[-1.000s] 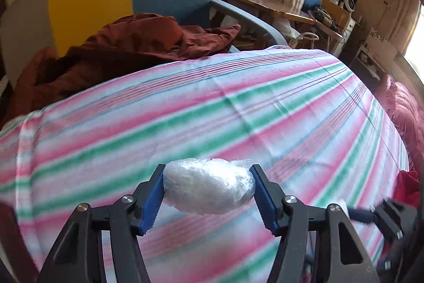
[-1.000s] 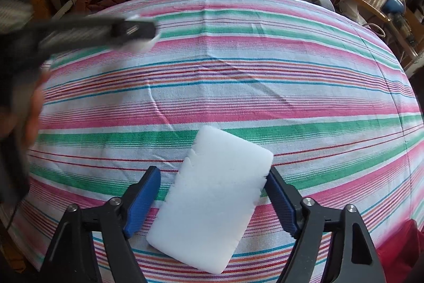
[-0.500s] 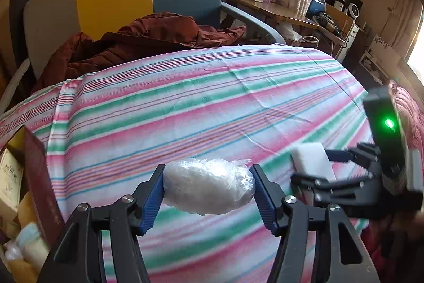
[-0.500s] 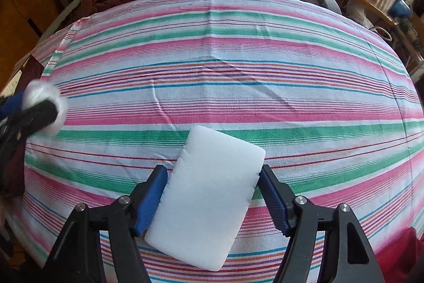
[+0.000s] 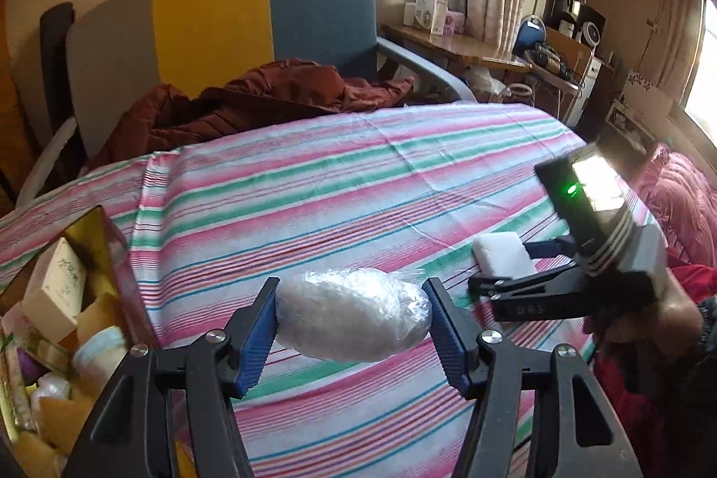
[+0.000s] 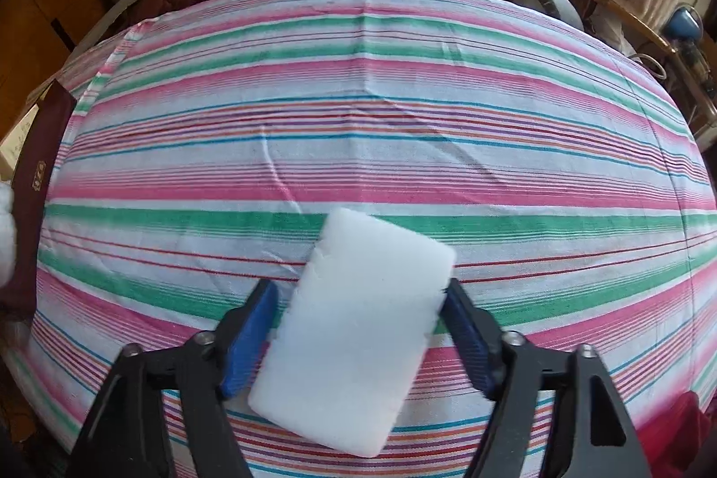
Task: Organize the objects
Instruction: 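Carry the sponge with right tool while left tool carries the cotton ball to the tray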
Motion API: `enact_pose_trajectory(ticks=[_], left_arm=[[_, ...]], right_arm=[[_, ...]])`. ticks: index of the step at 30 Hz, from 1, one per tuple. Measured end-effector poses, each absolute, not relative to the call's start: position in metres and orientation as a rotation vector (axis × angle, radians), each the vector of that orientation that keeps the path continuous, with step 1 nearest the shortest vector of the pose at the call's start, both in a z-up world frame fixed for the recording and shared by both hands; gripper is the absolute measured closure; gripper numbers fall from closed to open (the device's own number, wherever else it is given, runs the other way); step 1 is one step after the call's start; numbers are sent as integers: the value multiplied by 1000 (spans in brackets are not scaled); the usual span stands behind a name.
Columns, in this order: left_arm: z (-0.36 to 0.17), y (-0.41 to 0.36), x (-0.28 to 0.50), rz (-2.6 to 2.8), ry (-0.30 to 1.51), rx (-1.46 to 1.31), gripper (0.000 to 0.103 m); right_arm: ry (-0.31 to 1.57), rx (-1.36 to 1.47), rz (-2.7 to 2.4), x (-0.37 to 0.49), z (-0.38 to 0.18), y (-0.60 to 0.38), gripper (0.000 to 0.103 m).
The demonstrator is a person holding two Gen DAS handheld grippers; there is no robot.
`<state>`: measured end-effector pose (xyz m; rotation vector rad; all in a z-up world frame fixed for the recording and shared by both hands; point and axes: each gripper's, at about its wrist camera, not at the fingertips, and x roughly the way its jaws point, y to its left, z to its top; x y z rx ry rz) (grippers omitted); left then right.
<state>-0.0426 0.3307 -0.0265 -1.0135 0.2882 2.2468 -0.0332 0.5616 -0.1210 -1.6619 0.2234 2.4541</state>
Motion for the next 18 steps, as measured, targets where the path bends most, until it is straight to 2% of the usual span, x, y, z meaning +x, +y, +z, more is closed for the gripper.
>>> enact_pose_trajectory(ticks=[6, 11, 18], left_arm=[[-6, 307, -33, 2303, 257, -955, 39], [5, 290, -28, 2335, 231, -923, 39], [13, 270, -27, 2376, 196, -913, 39]], right_arm=[[207, -1655, 2445, -27, -122, 560, 21], [239, -1674, 2443, -24, -127, 557, 0], [217, -1681, 2410, -15, -130, 553, 0]])
